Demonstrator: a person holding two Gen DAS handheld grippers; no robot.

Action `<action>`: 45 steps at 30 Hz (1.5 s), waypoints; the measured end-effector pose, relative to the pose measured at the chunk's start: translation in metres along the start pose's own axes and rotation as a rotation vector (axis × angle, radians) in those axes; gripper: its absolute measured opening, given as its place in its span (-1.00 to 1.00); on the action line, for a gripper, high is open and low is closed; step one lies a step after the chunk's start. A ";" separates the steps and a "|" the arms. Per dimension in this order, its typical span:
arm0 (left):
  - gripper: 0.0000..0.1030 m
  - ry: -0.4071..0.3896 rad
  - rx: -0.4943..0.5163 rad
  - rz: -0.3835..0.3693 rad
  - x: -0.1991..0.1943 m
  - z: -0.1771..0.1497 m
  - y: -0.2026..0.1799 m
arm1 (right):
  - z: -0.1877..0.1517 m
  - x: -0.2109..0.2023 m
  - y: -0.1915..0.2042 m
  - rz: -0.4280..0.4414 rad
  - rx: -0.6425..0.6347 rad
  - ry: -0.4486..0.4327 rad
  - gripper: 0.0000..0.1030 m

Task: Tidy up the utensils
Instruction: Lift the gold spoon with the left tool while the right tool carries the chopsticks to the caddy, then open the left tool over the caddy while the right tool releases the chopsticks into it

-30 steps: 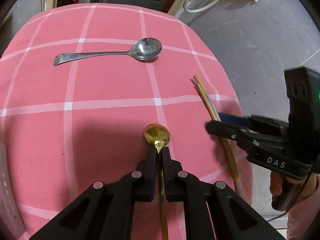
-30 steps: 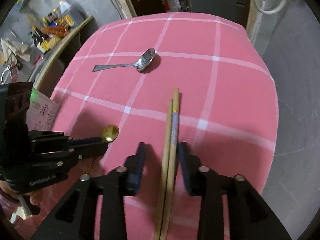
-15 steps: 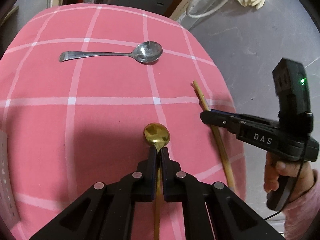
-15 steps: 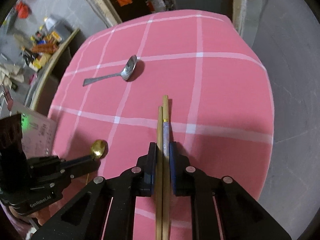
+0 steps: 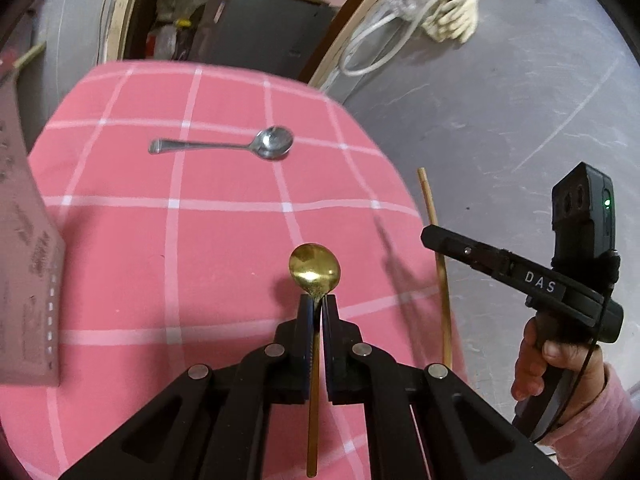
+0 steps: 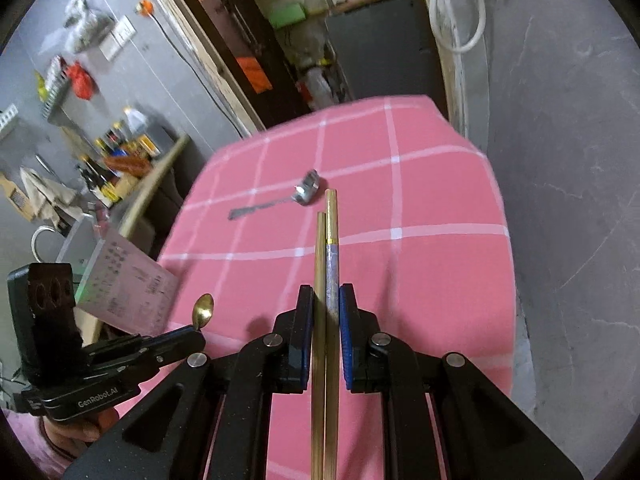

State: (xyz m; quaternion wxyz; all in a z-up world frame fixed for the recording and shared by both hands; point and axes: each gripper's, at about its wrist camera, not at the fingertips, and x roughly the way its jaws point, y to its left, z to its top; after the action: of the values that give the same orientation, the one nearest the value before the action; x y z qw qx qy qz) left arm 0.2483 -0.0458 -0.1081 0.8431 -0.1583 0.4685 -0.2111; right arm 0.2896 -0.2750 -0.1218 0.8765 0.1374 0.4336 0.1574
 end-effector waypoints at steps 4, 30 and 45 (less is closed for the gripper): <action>-0.91 -0.072 0.039 -0.024 -0.027 -0.005 -0.006 | -0.001 -0.026 0.009 0.012 -0.024 -0.080 -0.78; -0.91 -0.486 0.038 0.022 -0.183 0.044 0.019 | 0.069 -0.079 0.152 0.364 -0.109 -0.456 -0.78; -0.91 -0.724 -0.067 0.136 -0.209 0.054 0.109 | 0.093 -0.036 0.265 0.470 -0.159 -0.609 -0.78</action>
State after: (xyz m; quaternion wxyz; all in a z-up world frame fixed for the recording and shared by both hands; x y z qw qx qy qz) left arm 0.2189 0.1571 0.0202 0.9608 -0.2187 0.1558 -0.0692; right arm 0.3023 -0.0573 0.0582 0.9131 0.2051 0.0969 0.3390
